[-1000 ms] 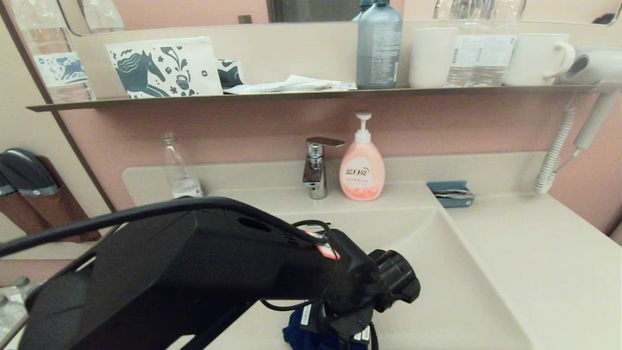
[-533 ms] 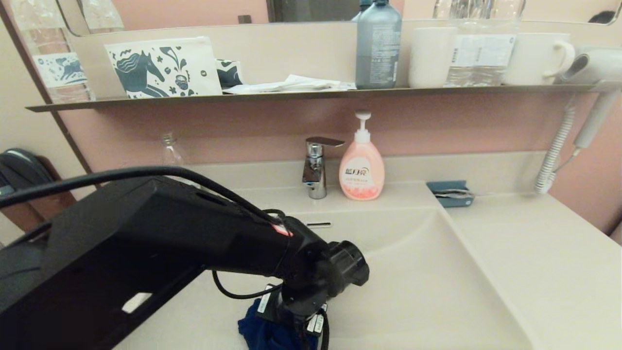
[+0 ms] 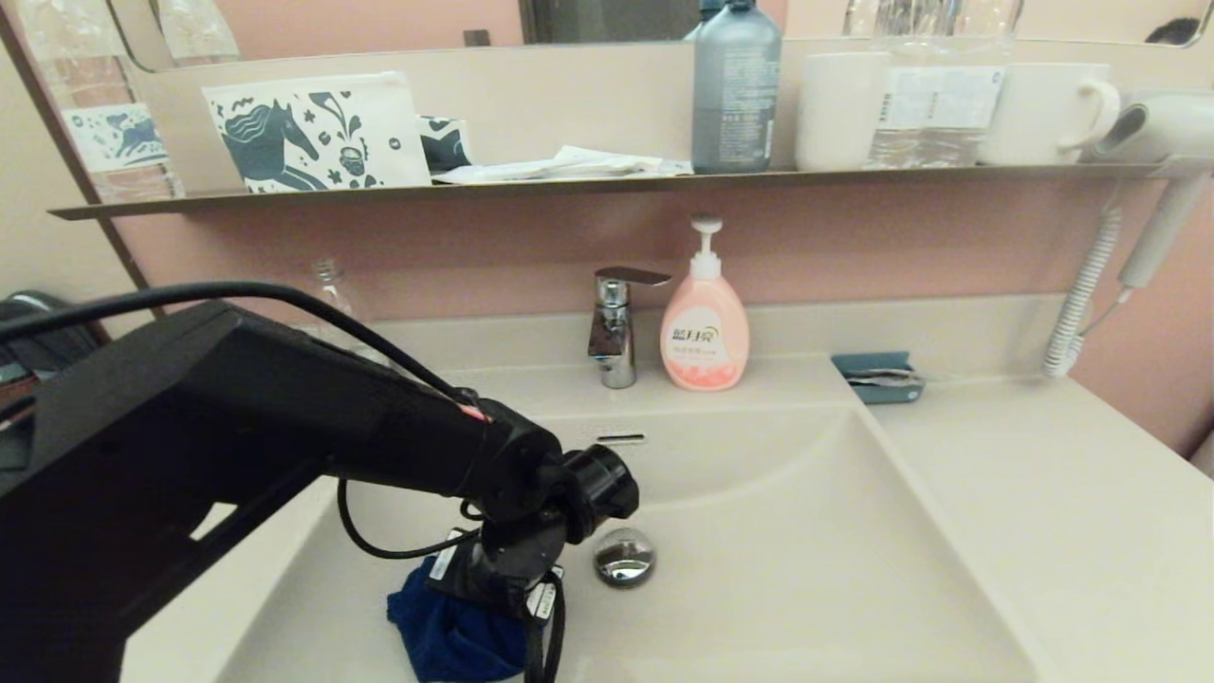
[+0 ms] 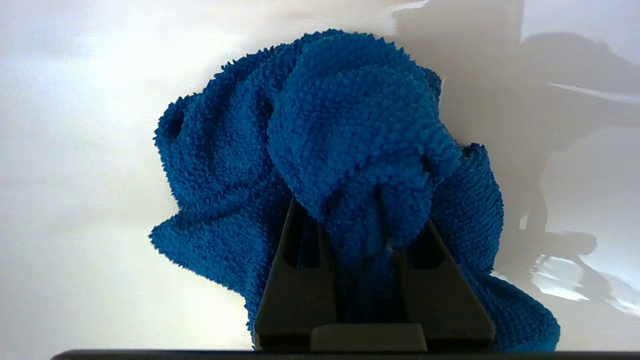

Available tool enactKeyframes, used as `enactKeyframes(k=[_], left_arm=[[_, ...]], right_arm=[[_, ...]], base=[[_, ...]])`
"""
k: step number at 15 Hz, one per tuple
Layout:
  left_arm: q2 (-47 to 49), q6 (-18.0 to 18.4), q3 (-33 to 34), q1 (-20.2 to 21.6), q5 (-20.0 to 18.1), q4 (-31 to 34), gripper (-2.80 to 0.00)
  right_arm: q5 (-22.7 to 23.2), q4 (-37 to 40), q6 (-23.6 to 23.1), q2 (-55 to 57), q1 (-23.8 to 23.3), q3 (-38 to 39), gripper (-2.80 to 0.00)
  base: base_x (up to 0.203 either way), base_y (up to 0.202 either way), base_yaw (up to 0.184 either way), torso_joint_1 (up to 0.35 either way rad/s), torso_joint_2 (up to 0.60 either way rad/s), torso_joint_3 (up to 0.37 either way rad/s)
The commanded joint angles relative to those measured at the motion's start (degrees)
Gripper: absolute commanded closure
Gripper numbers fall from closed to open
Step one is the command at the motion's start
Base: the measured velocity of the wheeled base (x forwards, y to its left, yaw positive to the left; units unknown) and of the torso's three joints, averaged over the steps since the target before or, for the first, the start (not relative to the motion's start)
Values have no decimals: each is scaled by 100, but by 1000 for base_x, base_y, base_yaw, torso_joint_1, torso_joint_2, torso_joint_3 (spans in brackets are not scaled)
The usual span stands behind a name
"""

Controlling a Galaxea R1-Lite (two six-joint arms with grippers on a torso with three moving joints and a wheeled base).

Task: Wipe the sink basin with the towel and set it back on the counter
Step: Wipe the sink

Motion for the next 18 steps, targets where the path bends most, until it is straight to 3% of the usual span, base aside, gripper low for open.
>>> enactKeyframes(k=[1,3,6,12,14,18], left_arm=[[-43,99,66,287,281,-5,0],[-30,270,130,430,578,-439,0],[-38,602,399,561,628,-1543,0],[-43,1262,1109,1004,500,-4867,0],[-35,1250,1219,1004,240,-5523,0],[-45,553,1196,631,190,-5572,0]], right_arm=[[4,6,-2,5,0,0,0],[4,0,-2,5,0,-4,0],[4,0,-2,5,0,-5,0],[4,0,-2,5,0,0,0],[4,0,-2,5,0,-4,0],[4,0,-2,5,0,0,0]], base=[[0,0,0,0,0,0],[0,0,0,0,0,0],[0,0,0,0,0,0],[0,0,0,0,0,0],[0,0,0,0,0,0],[0,0,0,0,0,0]])
